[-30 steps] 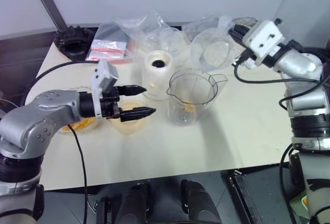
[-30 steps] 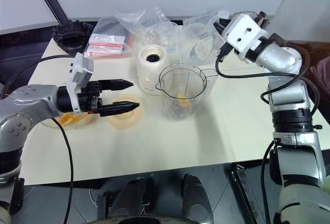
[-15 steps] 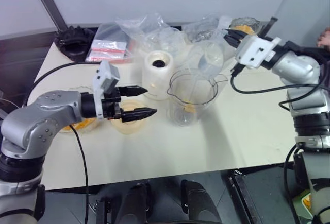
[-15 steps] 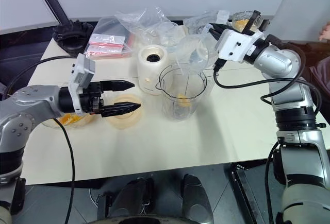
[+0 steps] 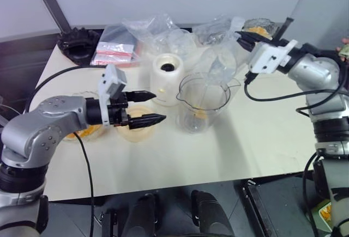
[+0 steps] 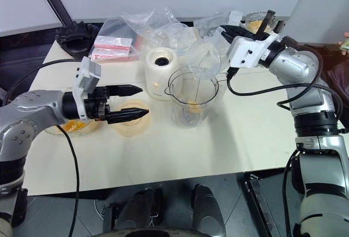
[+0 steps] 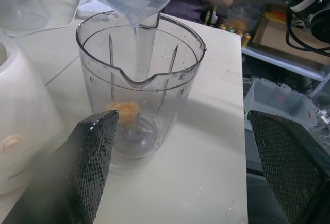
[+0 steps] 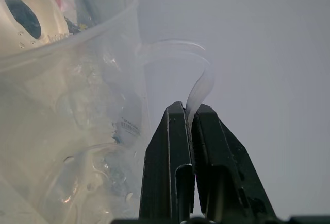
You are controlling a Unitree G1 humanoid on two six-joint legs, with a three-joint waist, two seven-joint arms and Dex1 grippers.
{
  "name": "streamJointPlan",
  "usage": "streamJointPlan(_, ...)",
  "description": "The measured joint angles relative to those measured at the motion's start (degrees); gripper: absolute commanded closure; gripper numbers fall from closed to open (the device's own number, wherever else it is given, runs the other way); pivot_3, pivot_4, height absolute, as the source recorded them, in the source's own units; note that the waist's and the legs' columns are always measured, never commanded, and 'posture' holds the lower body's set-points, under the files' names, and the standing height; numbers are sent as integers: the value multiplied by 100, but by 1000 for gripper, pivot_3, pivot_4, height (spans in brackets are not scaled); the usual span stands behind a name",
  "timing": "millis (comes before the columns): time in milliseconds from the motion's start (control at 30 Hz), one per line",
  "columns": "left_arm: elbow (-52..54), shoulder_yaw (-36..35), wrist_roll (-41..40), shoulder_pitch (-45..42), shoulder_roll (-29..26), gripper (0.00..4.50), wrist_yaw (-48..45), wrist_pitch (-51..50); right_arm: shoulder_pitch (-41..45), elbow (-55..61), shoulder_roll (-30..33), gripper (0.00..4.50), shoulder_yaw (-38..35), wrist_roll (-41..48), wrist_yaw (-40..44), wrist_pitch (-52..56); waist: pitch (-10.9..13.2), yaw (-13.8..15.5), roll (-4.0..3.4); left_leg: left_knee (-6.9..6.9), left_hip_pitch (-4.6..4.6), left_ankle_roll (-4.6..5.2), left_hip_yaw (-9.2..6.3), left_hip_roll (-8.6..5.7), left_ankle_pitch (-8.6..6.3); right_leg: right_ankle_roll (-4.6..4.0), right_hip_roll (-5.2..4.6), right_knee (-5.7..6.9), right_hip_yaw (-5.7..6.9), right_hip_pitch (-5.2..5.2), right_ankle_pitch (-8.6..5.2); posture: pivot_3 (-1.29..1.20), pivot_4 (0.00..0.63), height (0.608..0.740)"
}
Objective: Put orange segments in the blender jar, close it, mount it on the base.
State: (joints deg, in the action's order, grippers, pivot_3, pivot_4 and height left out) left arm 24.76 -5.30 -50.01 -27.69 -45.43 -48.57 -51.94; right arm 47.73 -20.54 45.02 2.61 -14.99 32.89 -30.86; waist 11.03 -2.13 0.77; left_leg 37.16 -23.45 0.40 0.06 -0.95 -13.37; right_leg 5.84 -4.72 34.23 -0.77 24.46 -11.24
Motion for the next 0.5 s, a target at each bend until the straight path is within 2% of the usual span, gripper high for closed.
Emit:
streamJointPlan(233,0,1,28,1,46,305,-7,12,-24,5,-97,4432,-34,204,-29,271,-1,-3,2,0,0,0,-1,0,0,0,0,1,-1,0,0,0,150,740)
streamJointPlan(367,0,3,-15,-7,139,305,-7,10,-336,241,-753,4432,-672,1440,-91,1744,-1,11,6,2,1,-1,-4,2,1,0,0,7,-1,-1,1,0,150,740)
streamJointPlan(500,1,44,-15,-7,221,305,-5,9,-552,723,-1208,4432,-1428,2477,-563,3226,1,101,2,3,1,-1,-3,1,1,0,-2,10,-2,-1,1,0,150,740)
